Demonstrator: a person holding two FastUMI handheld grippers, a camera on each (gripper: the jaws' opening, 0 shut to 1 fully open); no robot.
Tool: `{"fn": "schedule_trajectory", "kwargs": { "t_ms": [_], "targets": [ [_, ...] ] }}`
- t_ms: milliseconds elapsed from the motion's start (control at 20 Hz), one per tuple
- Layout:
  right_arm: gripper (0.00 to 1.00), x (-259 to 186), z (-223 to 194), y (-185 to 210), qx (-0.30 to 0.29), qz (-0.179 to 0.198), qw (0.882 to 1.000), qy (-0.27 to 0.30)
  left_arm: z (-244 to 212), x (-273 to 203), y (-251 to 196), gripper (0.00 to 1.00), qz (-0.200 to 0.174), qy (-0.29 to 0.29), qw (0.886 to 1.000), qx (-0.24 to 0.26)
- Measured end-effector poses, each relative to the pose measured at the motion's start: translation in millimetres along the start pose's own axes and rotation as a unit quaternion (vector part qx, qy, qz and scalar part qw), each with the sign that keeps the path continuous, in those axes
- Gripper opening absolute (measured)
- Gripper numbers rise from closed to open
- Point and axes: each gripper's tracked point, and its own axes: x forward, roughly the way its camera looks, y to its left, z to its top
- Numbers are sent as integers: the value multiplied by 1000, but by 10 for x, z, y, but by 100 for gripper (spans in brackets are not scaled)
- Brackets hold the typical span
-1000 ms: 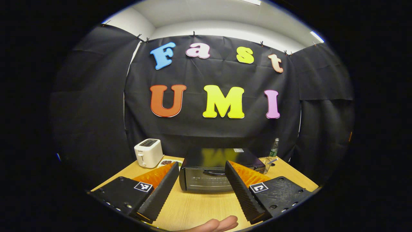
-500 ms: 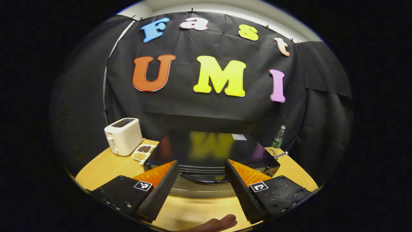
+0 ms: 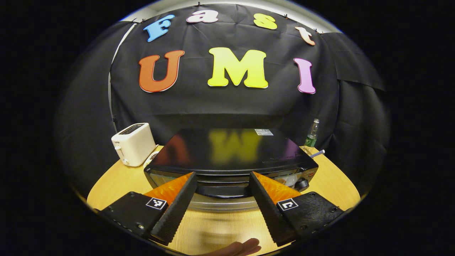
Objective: Open the electric oven with the left hand, put the food in, and close the electric oven.
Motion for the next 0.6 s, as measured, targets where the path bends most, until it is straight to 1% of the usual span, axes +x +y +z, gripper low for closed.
{"fn": "schedule_trajectory", "kwargs": {
  "t_ms": [150, 200, 300, 350, 400, 500, 600],
  "targets": [
    [100, -72, 4, 42, 5, 4, 1000, -1, -115, -172, 2, 98, -1, 1, 1000, 5],
    [96, -88, 5, 54, 6, 6, 1000, -3, -183, -244, -5, 98, -2, 2, 1000, 6],
    [96, -123, -11, 92, 7, 8, 1000, -2, -371, -348, -24, 97, 3, 11, 1000, 7],
    [96, -123, -19, 110, 6, 9, 1000, -1, -445, -347, -35, 97, 7, 2, 1000, 20],
    [96, -130, -31, 125, 6, 10, 1000, 0, -463, -451, -24, 97, 9, -7, 1000, 22],
    [96, -139, -56, 174, 4, 12, 1000, 1, -632, -561, -35, 97, 9, -4, 1000, 8],
    [96, -119, -122, 214, 1, 12, 1000, 4, -807, -642, -53, 97, 8, 1, 1000, 12]
  ]
}}
